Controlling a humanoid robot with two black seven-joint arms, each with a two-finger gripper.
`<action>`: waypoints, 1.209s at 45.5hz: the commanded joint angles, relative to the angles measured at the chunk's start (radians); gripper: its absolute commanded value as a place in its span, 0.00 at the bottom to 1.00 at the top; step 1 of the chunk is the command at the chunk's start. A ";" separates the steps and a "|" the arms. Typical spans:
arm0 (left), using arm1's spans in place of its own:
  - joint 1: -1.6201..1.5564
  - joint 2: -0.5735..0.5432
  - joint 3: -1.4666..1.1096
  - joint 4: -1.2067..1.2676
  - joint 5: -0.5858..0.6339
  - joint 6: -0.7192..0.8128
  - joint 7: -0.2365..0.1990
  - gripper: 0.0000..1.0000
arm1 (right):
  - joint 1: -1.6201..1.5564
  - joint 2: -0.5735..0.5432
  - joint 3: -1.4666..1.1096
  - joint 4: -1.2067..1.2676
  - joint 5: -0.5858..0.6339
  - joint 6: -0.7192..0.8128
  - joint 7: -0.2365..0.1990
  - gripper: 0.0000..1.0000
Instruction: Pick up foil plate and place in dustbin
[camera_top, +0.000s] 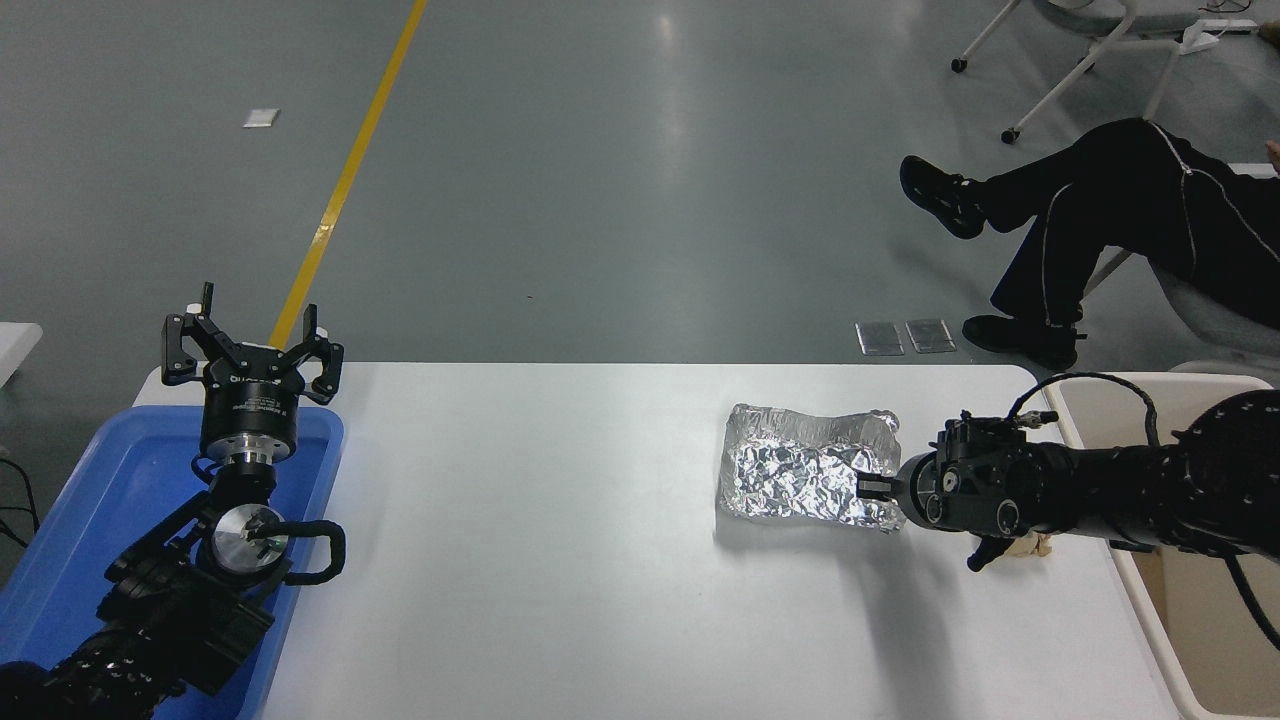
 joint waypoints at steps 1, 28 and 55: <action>0.000 0.000 0.000 0.000 0.000 0.000 0.000 0.99 | 0.140 -0.097 -0.002 0.163 0.008 0.009 0.000 0.00; 0.000 0.000 0.000 0.000 0.000 0.000 0.000 0.99 | 0.892 -0.505 -0.295 0.793 0.014 0.344 0.000 0.00; 0.000 0.000 0.000 0.000 0.000 0.000 0.000 0.99 | 1.428 -0.554 -0.484 0.858 0.118 0.730 0.003 0.00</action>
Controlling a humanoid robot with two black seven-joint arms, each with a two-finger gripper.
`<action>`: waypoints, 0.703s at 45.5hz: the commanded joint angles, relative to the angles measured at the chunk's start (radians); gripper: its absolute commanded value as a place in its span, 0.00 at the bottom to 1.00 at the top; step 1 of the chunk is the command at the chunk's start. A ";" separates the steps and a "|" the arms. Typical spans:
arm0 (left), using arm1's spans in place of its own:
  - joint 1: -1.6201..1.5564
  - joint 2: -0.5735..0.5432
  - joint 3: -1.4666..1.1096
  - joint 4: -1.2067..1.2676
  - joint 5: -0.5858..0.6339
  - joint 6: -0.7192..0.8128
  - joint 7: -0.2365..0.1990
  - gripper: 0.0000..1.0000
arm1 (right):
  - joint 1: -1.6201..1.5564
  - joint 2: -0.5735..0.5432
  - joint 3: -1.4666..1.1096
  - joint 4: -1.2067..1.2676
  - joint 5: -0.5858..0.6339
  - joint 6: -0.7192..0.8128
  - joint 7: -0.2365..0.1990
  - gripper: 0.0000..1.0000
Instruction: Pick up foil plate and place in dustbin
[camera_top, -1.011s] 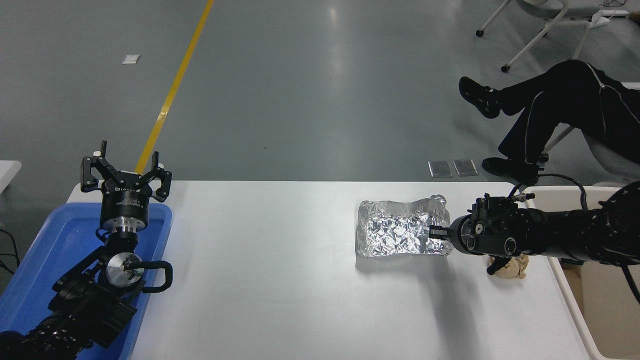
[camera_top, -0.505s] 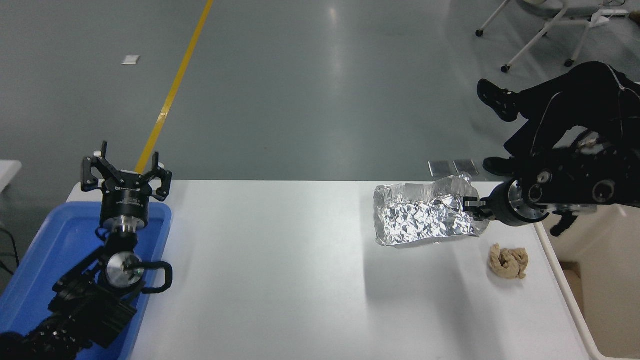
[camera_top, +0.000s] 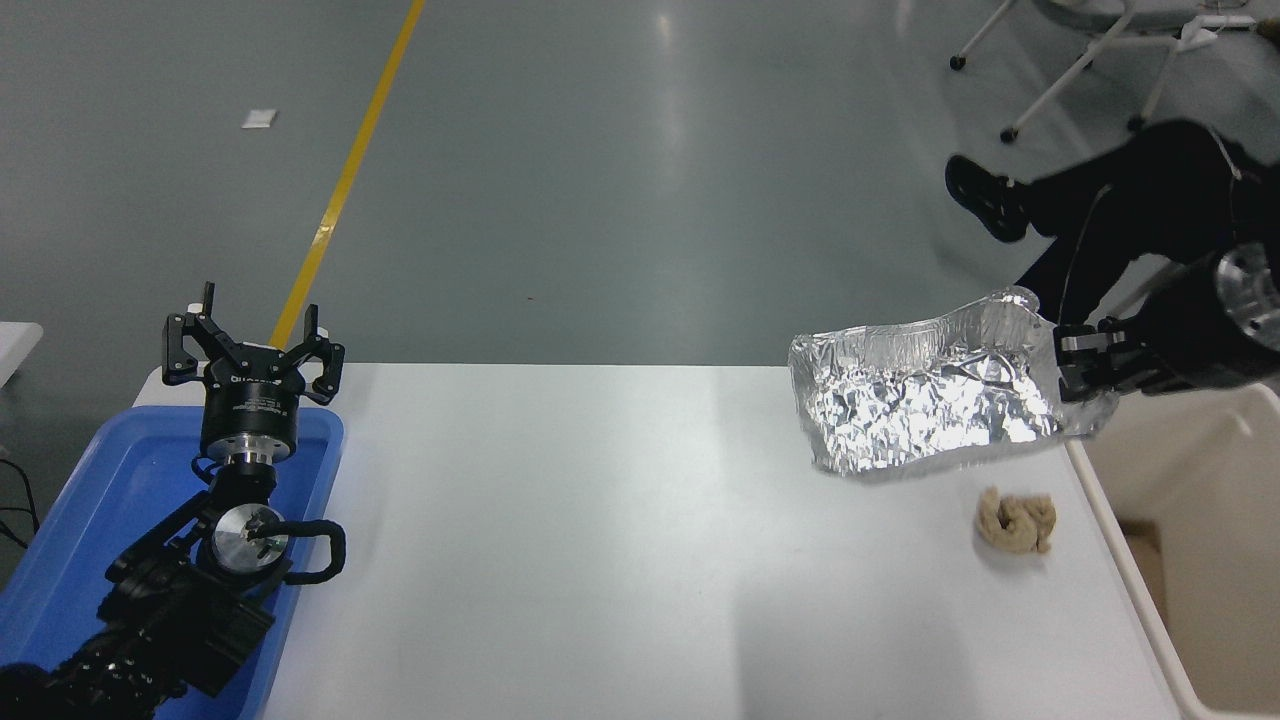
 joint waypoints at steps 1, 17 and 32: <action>0.000 0.000 0.000 0.000 0.000 0.000 0.000 0.99 | 0.156 -0.014 -0.075 0.022 0.049 0.114 0.000 0.00; 0.000 0.000 0.000 0.000 0.000 0.000 0.000 0.99 | -0.043 -0.028 -0.080 -0.062 0.038 -0.016 -0.001 0.00; 0.000 0.000 0.000 0.000 0.000 0.000 0.000 0.99 | -0.666 -0.053 0.164 -0.564 0.031 -0.112 -0.001 0.00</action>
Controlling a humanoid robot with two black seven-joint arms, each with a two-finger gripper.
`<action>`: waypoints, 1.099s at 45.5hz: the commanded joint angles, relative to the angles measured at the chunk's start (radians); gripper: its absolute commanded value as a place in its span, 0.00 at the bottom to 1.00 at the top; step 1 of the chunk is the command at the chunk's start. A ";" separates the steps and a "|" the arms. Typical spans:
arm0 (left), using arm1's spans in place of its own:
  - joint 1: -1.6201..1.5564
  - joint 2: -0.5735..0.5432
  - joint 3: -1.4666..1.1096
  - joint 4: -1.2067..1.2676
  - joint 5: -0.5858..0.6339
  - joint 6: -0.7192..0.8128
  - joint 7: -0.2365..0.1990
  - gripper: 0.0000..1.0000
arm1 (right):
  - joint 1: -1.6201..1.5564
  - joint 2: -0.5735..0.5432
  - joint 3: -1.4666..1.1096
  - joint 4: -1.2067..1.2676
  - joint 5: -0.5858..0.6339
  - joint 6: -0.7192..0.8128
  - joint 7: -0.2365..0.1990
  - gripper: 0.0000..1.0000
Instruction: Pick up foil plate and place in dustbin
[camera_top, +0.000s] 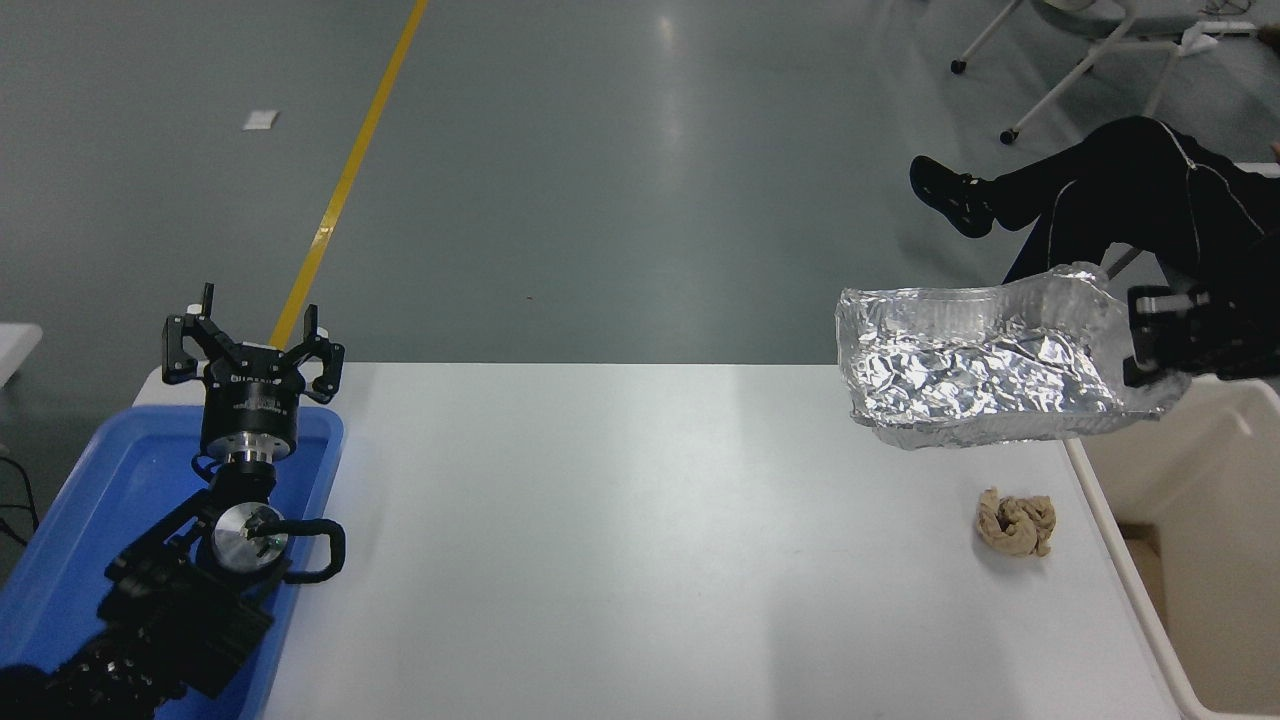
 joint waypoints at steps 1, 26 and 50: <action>0.000 0.000 0.000 0.000 0.000 0.000 0.000 0.99 | -0.442 -0.018 0.191 -0.375 -0.003 -0.050 0.000 0.00; 0.000 0.000 0.000 0.000 0.000 0.000 0.000 0.99 | -1.312 0.206 0.673 -1.302 0.014 -0.111 -0.005 0.00; 0.000 0.000 0.000 0.001 -0.001 0.000 0.000 0.99 | -1.608 0.292 0.882 -1.363 0.255 -0.501 -0.054 0.00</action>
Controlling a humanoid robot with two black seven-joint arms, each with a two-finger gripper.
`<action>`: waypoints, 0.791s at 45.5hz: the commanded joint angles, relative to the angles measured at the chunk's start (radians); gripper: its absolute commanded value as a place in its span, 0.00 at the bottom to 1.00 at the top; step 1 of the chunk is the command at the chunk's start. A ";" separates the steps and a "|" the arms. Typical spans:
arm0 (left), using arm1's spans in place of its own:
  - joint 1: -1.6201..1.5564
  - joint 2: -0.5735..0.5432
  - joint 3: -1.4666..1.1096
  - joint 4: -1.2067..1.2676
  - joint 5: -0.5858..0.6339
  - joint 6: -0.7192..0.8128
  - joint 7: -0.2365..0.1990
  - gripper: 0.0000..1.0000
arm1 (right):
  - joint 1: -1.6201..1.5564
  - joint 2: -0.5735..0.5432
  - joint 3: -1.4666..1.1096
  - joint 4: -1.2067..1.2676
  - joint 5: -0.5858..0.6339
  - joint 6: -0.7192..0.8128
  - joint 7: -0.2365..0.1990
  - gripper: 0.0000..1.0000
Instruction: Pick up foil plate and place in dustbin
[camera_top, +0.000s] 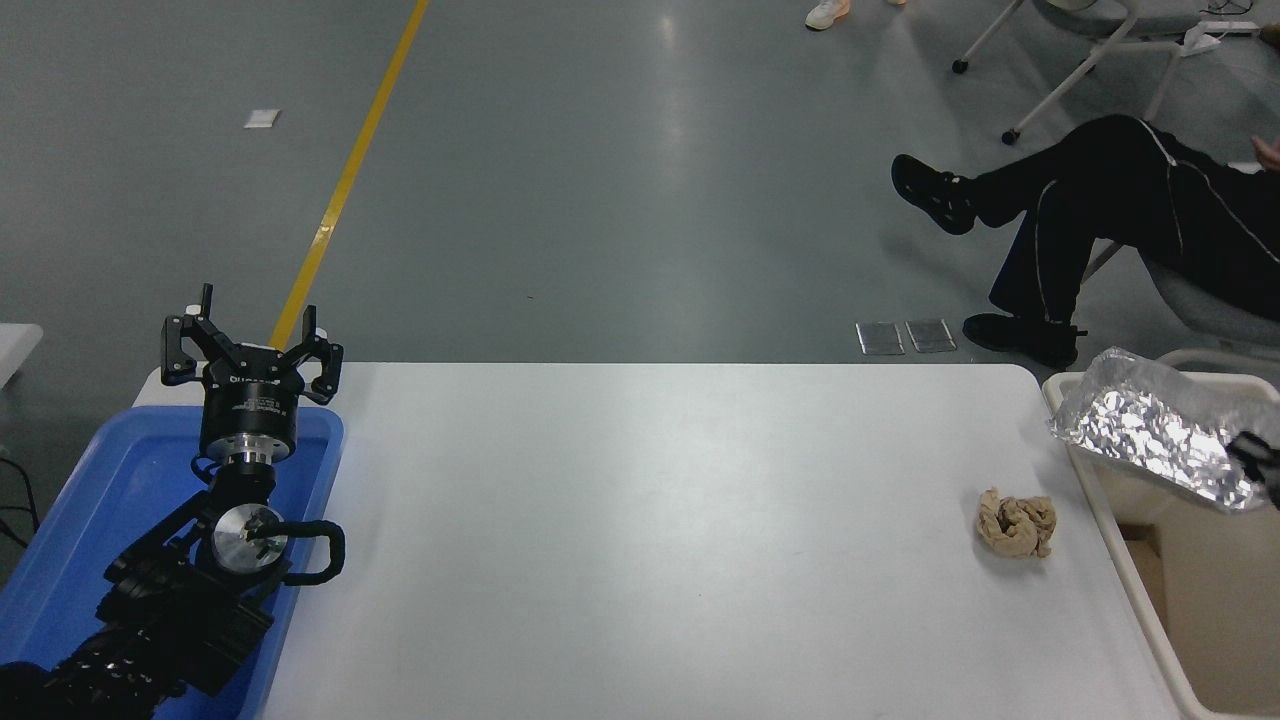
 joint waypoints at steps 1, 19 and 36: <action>0.001 0.000 0.000 0.001 -0.001 0.000 0.000 0.99 | -0.107 0.041 0.057 -0.049 0.080 -0.116 -0.020 0.00; 0.001 0.000 0.000 0.001 -0.001 0.000 0.000 0.99 | -0.099 0.046 0.060 -0.032 0.089 -0.122 -0.020 1.00; 0.001 0.000 0.000 0.001 -0.001 0.000 -0.002 0.99 | 0.026 0.055 0.041 0.026 0.088 -0.074 -0.014 1.00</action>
